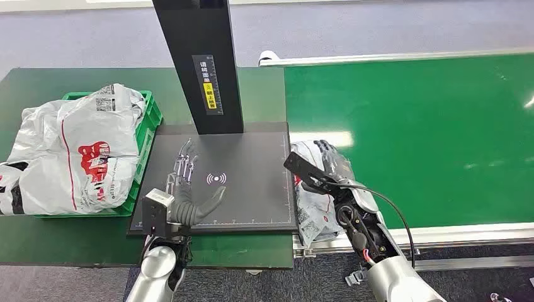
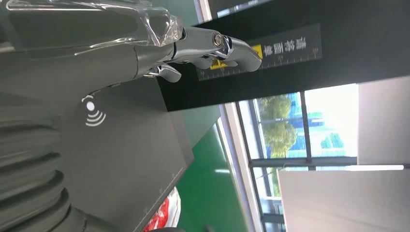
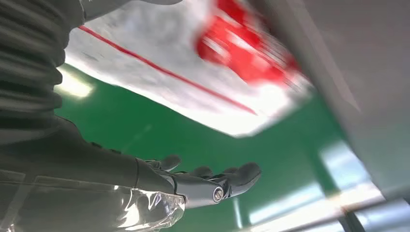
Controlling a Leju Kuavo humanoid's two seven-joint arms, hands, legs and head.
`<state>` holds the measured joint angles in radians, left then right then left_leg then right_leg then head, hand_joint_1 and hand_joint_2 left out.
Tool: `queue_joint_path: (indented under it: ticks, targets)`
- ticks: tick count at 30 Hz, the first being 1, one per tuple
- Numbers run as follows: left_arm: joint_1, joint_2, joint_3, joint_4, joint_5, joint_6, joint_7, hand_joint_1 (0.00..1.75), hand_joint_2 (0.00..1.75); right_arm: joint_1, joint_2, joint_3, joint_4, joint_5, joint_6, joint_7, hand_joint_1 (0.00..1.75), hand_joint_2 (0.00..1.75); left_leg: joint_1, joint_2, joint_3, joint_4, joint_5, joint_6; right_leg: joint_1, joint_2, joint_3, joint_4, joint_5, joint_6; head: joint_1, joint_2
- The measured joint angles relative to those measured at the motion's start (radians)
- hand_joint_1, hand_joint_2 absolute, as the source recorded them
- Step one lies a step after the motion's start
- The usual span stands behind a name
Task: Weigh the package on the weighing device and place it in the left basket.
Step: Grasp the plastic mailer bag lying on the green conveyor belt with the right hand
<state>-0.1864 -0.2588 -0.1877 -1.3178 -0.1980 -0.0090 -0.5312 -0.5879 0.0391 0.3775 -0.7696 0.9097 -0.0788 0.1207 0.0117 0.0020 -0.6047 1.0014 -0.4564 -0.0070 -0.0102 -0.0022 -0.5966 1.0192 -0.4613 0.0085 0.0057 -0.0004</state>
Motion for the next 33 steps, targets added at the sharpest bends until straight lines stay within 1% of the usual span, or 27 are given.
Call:
queue_joint_path:
  ticks: [5,10,14,16,19,33]
  targets:
    - [-0.012,-0.004,0.0,0.013,-0.001,-0.002,0.002,0.0,1.75,-0.004,-0.005,0.004,0.049,0.026,0.019,0.002,0.0,1.75,0.0,0.0,0.0,0.0,0.0,0.0,0.0,0.0,0.0,0.0,0.0,0.0,0.0,0.0]
    - [-0.03,-0.008,-0.001,0.033,-0.01,-0.017,0.009,0.0,1.75,-0.01,-0.008,0.007,0.097,0.057,0.104,-0.02,0.0,1.75,0.0,0.0,0.0,0.0,0.0,0.0,0.0,0.0,0.0,0.0,0.0,0.0,0.0,0.0]
    - [-0.042,-0.012,-0.001,0.05,-0.016,-0.031,0.012,0.0,1.75,-0.025,-0.012,0.012,0.137,0.064,0.172,-0.07,1.75,1.75,0.0,0.001,0.001,0.0,0.0,0.0,0.0,0.0,0.001,0.0,0.0,0.0,0.0,0.0]
    - [-0.049,-0.013,-0.001,0.059,-0.019,-0.039,0.012,0.0,1.75,-0.037,-0.016,0.013,0.158,0.058,0.206,-0.099,1.75,1.75,0.0,0.001,0.002,0.0,0.0,0.0,0.0,0.0,0.001,0.0,0.0,0.0,0.0,0.0]
    - [-0.058,-0.014,0.0,0.072,-0.022,-0.042,0.012,0.0,1.75,-0.057,-0.022,0.013,0.181,0.049,0.227,-0.122,1.75,1.75,0.0,0.002,0.004,0.0,0.0,0.0,0.0,0.001,0.003,0.0,0.0,0.0,0.0,0.0]
    - [-0.073,-0.015,0.001,0.093,-0.022,-0.042,0.012,0.0,1.75,-0.094,-0.024,0.021,0.219,0.043,0.245,-0.139,1.75,1.75,0.0,0.002,0.006,0.0,0.0,0.0,0.0,0.001,0.005,0.0,0.0,0.0,0.0,0.0]
